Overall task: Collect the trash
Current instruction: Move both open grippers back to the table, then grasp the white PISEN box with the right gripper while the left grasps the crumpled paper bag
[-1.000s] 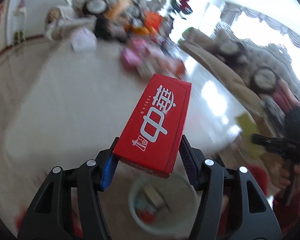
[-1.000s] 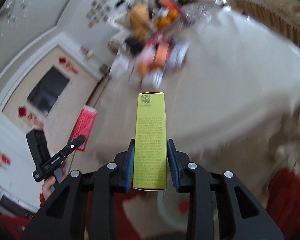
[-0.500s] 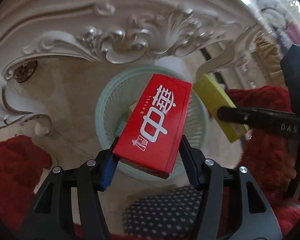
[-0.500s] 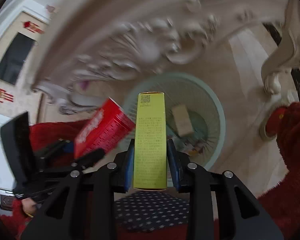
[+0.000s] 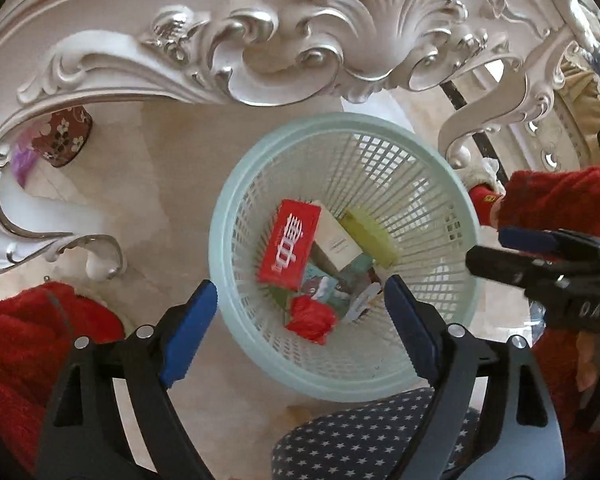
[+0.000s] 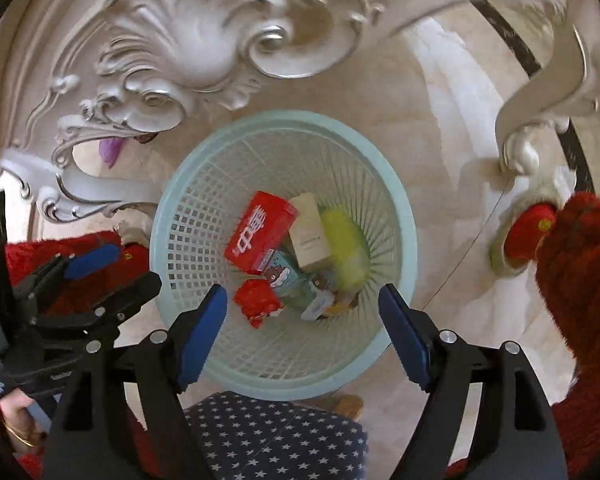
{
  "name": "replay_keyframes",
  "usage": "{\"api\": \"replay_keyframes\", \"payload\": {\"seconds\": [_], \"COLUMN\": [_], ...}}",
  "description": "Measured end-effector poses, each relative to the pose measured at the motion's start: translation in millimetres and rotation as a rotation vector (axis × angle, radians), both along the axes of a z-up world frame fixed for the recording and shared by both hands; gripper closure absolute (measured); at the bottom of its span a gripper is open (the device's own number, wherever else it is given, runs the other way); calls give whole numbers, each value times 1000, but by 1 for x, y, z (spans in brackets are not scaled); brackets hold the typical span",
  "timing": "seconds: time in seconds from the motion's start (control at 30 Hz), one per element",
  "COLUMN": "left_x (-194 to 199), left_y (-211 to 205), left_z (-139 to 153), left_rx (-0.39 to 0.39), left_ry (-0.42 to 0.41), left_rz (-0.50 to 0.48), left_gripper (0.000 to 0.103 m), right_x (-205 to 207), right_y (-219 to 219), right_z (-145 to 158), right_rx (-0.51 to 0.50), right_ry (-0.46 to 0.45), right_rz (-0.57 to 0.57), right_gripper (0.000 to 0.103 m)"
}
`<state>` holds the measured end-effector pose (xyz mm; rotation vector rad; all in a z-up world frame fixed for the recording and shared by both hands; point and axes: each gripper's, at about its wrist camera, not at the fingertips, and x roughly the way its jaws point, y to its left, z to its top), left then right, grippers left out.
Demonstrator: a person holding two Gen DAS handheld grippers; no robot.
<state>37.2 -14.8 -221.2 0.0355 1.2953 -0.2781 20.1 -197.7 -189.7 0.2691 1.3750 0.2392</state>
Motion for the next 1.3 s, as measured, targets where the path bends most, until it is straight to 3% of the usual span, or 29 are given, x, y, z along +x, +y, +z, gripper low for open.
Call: {"api": "replay_keyframes", "payload": {"seconds": [0.2,0.3,0.43,0.53,0.6,0.7,0.83,0.97,1.1,1.2,1.3], "left_x": [-10,-18,-27,-30,-25,3,62,128,186,222,241], "left_y": [-6,-3,13,29,36,44,56,67,68,69,81], "left_z": [5,21,69,127,158,209,239,248,242,238,237], "left_rx": [5,-36,-137,-282,-330,-271,-176,-150,-198,-175,-238], "left_ry": [-23,-44,-90,-157,-214,-364,-471,-469,-394,-365,-348], "left_rz": [-64,-86,-83,-84,-82,-43,57,146,157,170,209], "left_gripper": [20,20,20,20,20,20,20,20,20,20,20], "right_x": [-8,-15,-30,-32,-28,-9,38,88,130,154,175], "right_y": [-16,-16,-28,-41,-49,-52,-39,-4,25,48,67], "right_z": [18,38,90,142,174,214,239,242,235,229,223], "right_rx": [8,31,104,140,148,146,141,65,1,-74,-122], "right_ry": [-55,-102,-213,-357,-466,-604,-684,-718,-705,-696,-676], "right_rz": [-2,19,62,60,42,36,48,106,154,176,180], "right_gripper": [29,29,29,29,29,29,29,29,29,29,29]}}
